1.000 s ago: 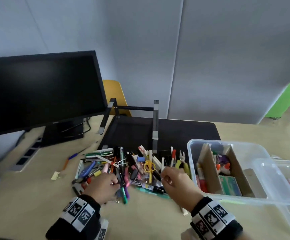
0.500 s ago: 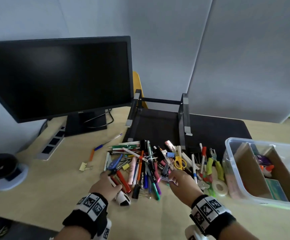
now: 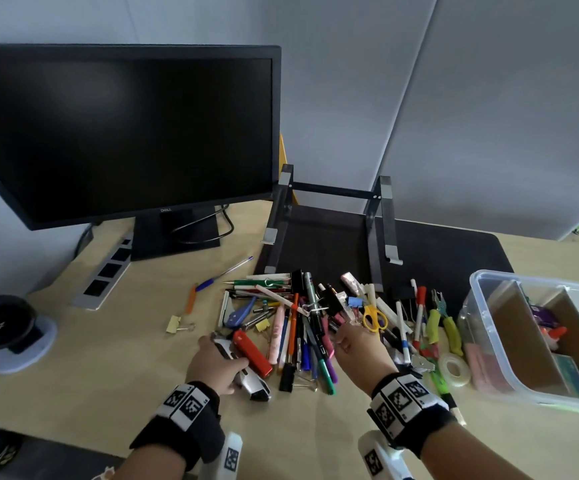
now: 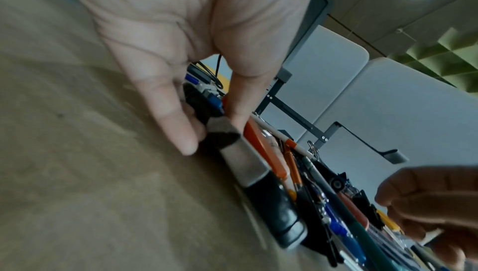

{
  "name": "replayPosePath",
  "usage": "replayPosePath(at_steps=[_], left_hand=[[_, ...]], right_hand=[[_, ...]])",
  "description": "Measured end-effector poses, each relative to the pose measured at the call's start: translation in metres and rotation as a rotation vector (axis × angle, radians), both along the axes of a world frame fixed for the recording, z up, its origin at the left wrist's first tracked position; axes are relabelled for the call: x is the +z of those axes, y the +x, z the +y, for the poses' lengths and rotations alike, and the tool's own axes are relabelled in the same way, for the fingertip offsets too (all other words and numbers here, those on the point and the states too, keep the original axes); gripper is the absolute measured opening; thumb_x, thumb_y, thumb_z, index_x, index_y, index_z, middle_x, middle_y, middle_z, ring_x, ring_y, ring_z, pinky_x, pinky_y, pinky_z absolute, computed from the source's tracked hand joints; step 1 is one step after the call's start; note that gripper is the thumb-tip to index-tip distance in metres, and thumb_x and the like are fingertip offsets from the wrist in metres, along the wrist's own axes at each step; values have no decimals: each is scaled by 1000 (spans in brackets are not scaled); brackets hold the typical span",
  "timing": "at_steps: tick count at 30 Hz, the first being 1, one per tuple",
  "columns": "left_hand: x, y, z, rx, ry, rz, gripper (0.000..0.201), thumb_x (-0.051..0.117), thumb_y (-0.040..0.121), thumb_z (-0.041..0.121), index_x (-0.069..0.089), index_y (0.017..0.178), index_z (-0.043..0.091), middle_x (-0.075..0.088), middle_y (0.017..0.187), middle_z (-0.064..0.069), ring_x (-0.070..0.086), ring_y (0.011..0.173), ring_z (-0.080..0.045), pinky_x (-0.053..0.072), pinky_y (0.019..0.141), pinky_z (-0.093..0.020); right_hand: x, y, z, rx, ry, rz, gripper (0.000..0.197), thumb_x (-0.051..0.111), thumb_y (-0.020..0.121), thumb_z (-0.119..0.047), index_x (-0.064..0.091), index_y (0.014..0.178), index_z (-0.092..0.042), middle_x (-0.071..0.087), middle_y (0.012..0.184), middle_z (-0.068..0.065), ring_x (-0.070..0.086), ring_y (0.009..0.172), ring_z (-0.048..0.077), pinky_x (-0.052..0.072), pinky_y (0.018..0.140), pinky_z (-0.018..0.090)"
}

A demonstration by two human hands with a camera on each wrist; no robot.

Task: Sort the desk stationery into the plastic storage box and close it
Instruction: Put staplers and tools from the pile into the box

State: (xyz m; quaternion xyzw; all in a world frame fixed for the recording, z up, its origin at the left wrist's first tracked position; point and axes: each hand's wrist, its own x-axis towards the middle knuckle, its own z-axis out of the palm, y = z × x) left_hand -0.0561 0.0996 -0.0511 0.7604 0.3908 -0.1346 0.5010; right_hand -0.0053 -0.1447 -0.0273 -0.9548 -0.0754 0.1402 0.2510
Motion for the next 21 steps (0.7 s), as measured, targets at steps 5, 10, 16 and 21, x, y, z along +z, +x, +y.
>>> replayPosePath(at_steps=[5, 10, 16, 21], left_hand=[[-5, 1, 8, 32, -86, -50, 30, 71, 76, 5, 55, 100, 0, 66, 81, -20, 66, 72, -29, 59, 58, -41], [-4, -3, 14, 26, -94, -73, 14, 62, 79, 3, 57, 92, 1, 61, 67, -15, 59, 58, -24, 49, 47, -27], [-3, -2, 24, 57, -47, -109, 11, 58, 85, 10, 54, 94, 4, 59, 74, -16, 59, 64, -26, 51, 47, -29], [4, -2, 22, -17, 88, -144, 12, 54, 88, 17, 48, 83, 7, 55, 73, -13, 55, 68, -28, 45, 59, -33]], right_hand=[[-11, -8, -2, 1, -35, 32, 20, 44, 90, -11, 60, 100, -15, 54, 83, -6, 47, 64, -1, 35, 53, 10], [-11, -10, -1, -11, -44, 47, 19, 43, 92, -14, 60, 97, -17, 61, 89, -4, 56, 73, 7, 44, 59, 13], [-17, -4, 6, -4, -49, 69, 25, 42, 98, -26, 59, 113, -16, 62, 77, -6, 56, 60, 3, 38, 50, 10], [-17, 0, 9, -7, -93, 58, 26, 39, 98, -30, 57, 112, -17, 59, 76, -6, 49, 53, 0, 35, 47, 12]])
